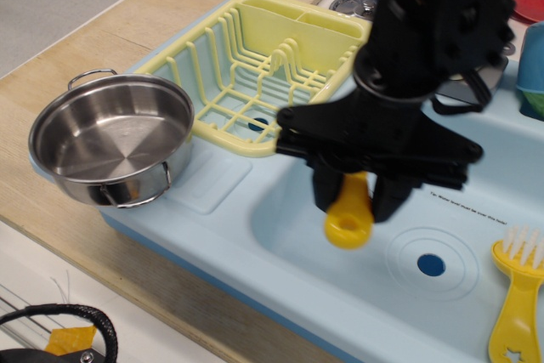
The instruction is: Put knife in pot or pan
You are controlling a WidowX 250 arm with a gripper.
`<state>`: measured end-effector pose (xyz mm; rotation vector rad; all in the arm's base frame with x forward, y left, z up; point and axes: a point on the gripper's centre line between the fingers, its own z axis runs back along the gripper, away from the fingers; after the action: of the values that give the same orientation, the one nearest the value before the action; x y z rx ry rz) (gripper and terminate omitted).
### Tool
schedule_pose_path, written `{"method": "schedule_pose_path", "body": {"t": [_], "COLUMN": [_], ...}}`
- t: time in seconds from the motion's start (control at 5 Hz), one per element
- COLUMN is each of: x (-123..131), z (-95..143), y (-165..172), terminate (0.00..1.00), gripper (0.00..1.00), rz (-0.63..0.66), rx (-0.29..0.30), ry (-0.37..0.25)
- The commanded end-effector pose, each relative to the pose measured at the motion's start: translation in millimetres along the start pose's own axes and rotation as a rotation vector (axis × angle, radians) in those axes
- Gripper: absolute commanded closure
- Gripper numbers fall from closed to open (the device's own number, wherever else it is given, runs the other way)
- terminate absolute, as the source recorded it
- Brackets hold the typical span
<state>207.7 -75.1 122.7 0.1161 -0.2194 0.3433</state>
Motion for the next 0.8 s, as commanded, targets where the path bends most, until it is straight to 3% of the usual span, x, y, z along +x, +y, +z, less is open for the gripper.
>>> {"method": "schedule_pose_path", "body": {"t": [0.0, 0.2, 0.6], "x": [14.6, 20.2, 27.1], "z": [25.7, 38.2, 57.9], "y": [33.6, 54.6, 107.8], "terminate": [0.0, 0.0, 0.0], "gripper": [1.0, 1.0, 1.0], "rz": [0.072, 0.091, 0.146], "rx": [0.0, 0.016, 0.046], "ry": [-0.089, -0.152, -0.143]}}
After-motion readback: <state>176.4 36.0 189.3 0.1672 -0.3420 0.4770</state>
